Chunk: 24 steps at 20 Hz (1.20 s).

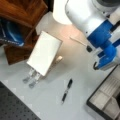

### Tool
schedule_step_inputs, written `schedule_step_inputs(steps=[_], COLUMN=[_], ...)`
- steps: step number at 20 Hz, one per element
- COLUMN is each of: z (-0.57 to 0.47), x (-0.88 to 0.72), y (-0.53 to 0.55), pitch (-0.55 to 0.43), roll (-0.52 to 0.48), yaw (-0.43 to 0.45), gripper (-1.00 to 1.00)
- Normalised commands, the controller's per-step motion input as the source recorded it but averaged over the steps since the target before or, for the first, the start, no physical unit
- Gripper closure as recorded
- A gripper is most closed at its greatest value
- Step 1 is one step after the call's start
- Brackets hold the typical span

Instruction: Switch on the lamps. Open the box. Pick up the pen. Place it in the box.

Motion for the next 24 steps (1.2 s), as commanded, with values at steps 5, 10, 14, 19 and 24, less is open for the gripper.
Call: schedule_step_inputs(steps=[5, 10, 14, 19, 24], z=[0.22, 0.22, 0.21, 0.15, 0.15], x=[0.27, 0.30, 0.31, 0.30, 0.27], y=[0.16, 0.14, 0.13, 0.09, 0.11], pitch=[0.056, 0.038, 0.039, 0.032, 0.049], roll=[-0.263, -0.284, -0.206, -0.160, -0.107], yaw=[0.079, 0.106, 0.112, 0.094, 0.083], gripper=[1.00, 1.00, 1.00, 1.00, 1.00])
